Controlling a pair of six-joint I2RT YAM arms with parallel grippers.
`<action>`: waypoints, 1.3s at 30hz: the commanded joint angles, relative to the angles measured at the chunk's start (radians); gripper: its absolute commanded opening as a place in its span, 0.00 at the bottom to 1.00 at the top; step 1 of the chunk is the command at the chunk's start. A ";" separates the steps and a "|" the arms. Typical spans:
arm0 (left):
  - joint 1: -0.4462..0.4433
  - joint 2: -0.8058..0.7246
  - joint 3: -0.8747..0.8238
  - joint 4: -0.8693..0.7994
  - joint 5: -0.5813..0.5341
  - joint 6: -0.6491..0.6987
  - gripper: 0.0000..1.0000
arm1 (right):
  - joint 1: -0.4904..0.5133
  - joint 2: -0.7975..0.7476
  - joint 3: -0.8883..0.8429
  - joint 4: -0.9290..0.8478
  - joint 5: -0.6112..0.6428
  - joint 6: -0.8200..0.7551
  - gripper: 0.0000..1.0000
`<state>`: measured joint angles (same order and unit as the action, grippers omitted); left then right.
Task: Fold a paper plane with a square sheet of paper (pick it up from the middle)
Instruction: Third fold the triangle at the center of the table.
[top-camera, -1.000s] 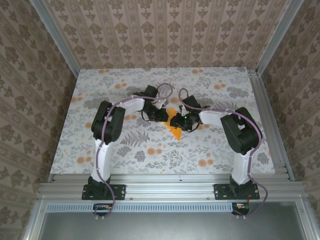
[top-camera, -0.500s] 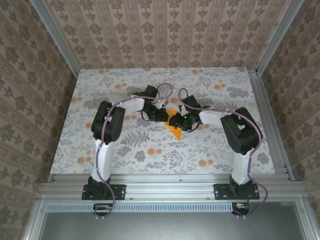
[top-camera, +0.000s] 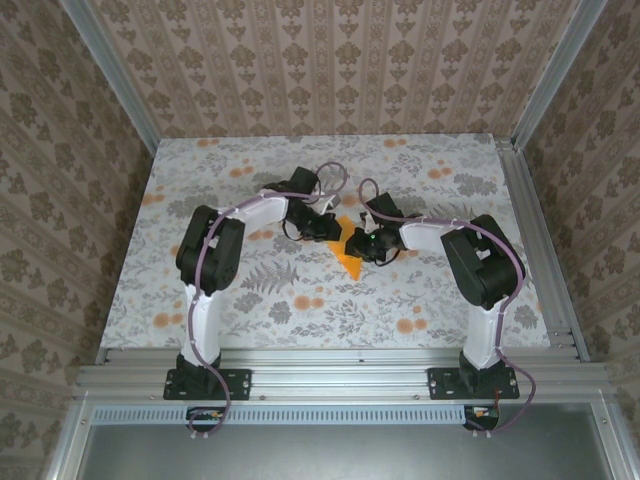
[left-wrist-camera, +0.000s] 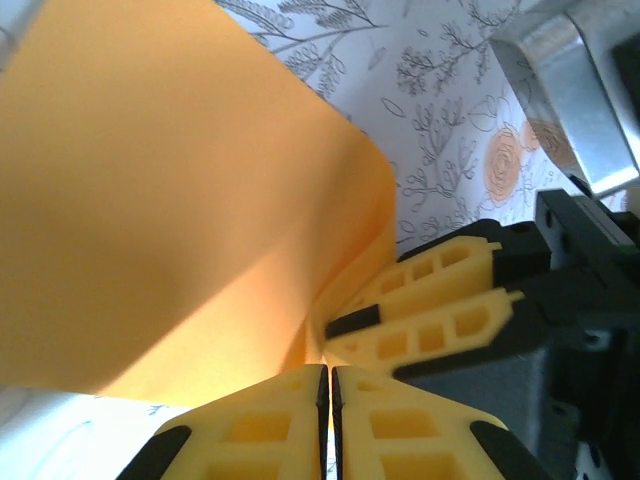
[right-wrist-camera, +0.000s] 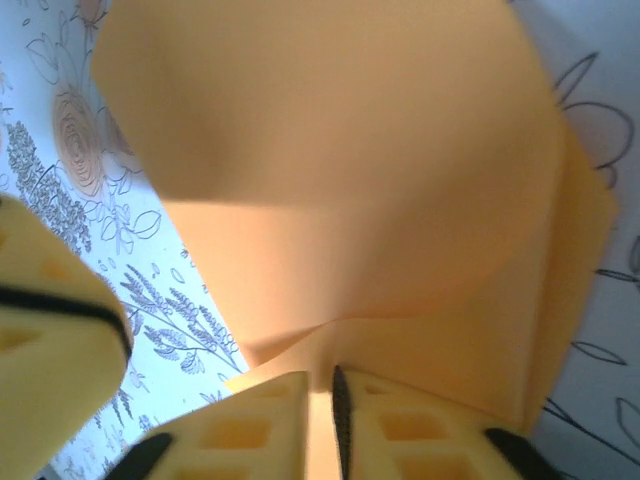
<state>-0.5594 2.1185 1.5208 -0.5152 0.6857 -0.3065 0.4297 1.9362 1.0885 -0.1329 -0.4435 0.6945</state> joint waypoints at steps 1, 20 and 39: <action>-0.017 -0.030 -0.043 0.016 0.051 -0.036 0.12 | -0.005 0.021 -0.039 -0.059 0.050 -0.014 0.13; -0.039 0.052 -0.073 0.018 0.029 -0.028 0.10 | -0.009 0.019 -0.047 -0.057 0.030 -0.026 0.08; -0.038 0.125 -0.032 -0.084 -0.124 0.046 0.10 | -0.018 -0.063 -0.050 -0.011 -0.022 0.010 0.18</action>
<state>-0.5980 2.1796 1.4902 -0.5297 0.6804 -0.3054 0.4194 1.9167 1.0634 -0.1200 -0.4557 0.6868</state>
